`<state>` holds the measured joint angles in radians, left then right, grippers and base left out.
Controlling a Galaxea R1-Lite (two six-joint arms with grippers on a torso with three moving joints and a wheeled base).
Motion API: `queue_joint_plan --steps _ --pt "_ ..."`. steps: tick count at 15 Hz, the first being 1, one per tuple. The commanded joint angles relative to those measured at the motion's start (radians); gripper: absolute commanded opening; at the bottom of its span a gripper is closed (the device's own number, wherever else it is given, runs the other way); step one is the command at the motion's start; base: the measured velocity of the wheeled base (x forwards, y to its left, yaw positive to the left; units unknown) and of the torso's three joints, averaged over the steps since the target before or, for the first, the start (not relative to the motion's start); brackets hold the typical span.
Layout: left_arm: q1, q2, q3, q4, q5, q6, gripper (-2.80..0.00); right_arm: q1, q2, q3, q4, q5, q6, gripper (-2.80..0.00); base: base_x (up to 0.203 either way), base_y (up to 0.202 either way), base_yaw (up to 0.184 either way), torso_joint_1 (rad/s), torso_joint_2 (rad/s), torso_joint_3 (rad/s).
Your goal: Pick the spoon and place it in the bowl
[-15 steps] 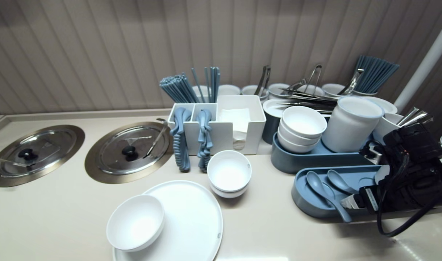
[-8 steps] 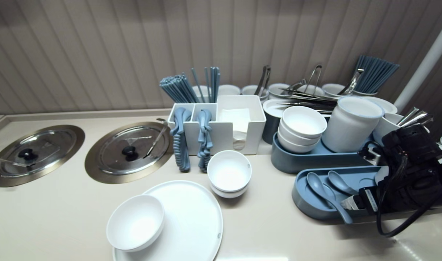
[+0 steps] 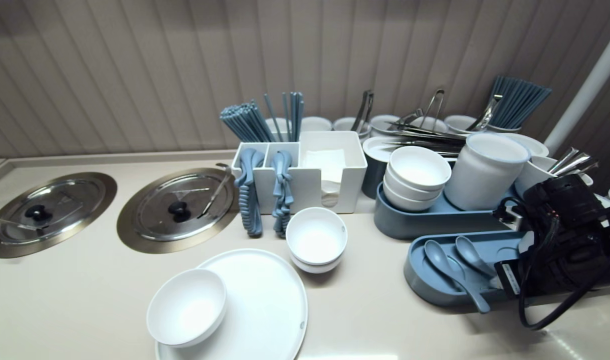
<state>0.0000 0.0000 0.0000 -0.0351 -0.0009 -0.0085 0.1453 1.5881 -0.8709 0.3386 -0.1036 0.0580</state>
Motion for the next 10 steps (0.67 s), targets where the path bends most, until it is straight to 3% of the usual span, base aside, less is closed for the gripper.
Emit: queue_joint_plan --steps 1,10 --pt "0.0 0.0 0.008 0.0 -0.001 -0.001 -2.8 0.007 -0.002 0.0 0.0 0.001 0.003 -2.8 0.0 0.0 0.0 0.0 0.0 0.0" --pt "0.0 0.0 0.008 -0.001 0.001 -0.001 -2.8 0.007 -0.05 -0.027 0.002 -0.001 0.03 -2.8 0.0 0.0 0.0 0.0 0.0 0.0"
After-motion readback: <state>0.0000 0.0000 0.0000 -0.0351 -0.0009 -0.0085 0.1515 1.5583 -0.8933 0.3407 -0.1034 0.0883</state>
